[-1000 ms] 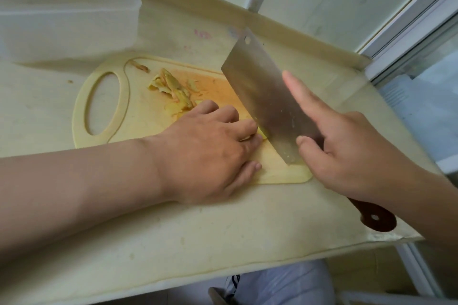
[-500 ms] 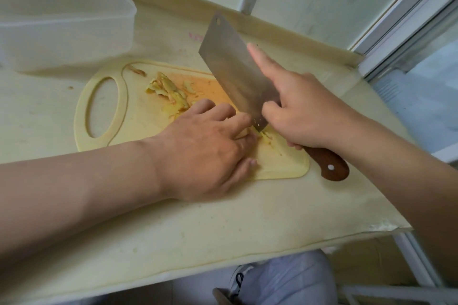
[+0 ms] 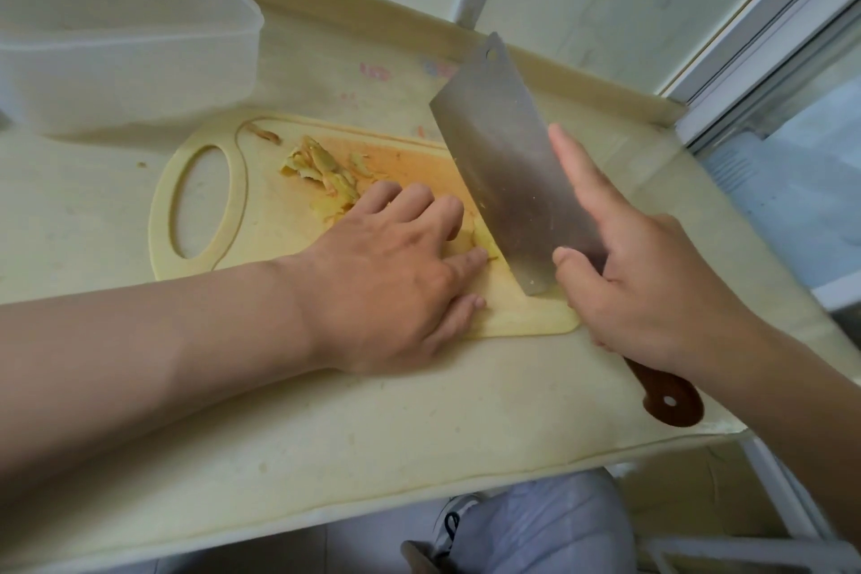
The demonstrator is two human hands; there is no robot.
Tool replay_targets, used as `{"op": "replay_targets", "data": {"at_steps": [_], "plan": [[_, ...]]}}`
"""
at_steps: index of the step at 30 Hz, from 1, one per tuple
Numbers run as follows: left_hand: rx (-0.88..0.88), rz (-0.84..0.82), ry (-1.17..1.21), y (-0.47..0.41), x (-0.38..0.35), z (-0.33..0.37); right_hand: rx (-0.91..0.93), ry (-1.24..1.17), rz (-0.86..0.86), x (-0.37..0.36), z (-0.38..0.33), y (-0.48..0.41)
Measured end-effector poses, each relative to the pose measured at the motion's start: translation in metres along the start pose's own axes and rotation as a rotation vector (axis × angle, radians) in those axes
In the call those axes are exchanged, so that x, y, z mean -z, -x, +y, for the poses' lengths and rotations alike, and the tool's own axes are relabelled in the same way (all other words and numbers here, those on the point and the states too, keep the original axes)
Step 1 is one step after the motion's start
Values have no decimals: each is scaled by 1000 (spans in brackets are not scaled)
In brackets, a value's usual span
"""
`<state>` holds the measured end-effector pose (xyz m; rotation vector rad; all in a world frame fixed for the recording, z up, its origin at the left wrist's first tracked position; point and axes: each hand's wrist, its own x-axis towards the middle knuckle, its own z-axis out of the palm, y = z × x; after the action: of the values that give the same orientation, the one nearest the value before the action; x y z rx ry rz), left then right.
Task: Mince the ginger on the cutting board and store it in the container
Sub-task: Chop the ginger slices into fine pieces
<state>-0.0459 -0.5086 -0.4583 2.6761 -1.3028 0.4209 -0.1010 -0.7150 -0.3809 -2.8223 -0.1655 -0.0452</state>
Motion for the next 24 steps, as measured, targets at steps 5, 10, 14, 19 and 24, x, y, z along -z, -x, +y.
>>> {"op": "replay_targets", "data": {"at_steps": [5,10,14,19,24], "plan": [[-2,9,8,0,-1,0,-7,82,-134,11,-9,-11],[-8,4,13,-1,-1,0,26,97,-149,6,-28,-56],[-6,10,8,1,-1,-1,58,38,1,-5,-22,-46],[-3,14,6,0,-1,-1,42,-19,40,-3,-3,-2],[-10,25,0,0,-2,0,83,81,-80,6,-7,-14]]}}
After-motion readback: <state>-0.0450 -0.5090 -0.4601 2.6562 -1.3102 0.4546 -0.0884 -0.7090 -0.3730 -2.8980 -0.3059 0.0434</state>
